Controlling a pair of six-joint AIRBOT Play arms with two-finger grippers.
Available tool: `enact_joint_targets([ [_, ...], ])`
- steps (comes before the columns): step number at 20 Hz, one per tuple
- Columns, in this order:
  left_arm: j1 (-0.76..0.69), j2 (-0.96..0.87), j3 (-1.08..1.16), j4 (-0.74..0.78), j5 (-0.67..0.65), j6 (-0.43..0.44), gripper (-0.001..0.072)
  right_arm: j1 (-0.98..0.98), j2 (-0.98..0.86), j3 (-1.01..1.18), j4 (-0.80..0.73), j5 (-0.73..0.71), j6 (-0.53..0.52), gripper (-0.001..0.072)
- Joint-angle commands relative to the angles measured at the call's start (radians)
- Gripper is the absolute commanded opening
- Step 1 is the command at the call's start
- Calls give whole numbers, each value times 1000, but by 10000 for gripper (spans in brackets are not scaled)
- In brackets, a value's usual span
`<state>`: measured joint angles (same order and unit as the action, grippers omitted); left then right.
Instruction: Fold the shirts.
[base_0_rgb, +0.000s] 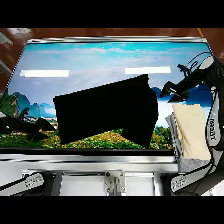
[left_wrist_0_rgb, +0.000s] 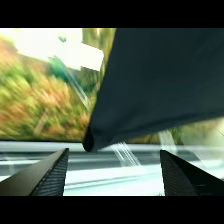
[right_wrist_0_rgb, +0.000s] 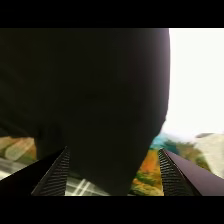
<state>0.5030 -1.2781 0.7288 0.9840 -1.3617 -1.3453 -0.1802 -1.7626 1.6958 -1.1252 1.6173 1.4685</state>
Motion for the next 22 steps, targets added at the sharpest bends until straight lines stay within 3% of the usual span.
enact_joint_targets([
  [1, 8, 19, -167, -60, 90, 60, 681, 30, 4, -58, 45, -31, -26, 658],
  [13, -183, 19, -208, -164, 263, 58, 654, 63, 4, -58, 47, -75, -29, 658],
  [14, -199, 19, -208, -180, 270, 57, 606, 63, 4, -58, 47, -73, -29, 658],
  [15, -214, 19, -208, -187, 278, 43, 449, 63, 4, -58, 47, -73, -28, 658],
  [16, -227, 19, -208, -196, 282, 42, 345, 63, 4, -58, 47, -74, -23, 658],
  [18, -240, 19, -208, -208, 281, 43, 298, 63, 4, -58, 45, -72, -12, 659],
  [19, -240, 19, -208, -208, 276, 43, 145, 63, 4, -58, 39, -64, -12, 659],
  [20, -240, 19, -208, -208, 268, 53, 67, 63, 3, -58, 18, -52, -12, 659],
  [22, -240, 19, -208, -207, 256, 63, 44, 62, 4, -66, -59, -23, -12, 659],
])
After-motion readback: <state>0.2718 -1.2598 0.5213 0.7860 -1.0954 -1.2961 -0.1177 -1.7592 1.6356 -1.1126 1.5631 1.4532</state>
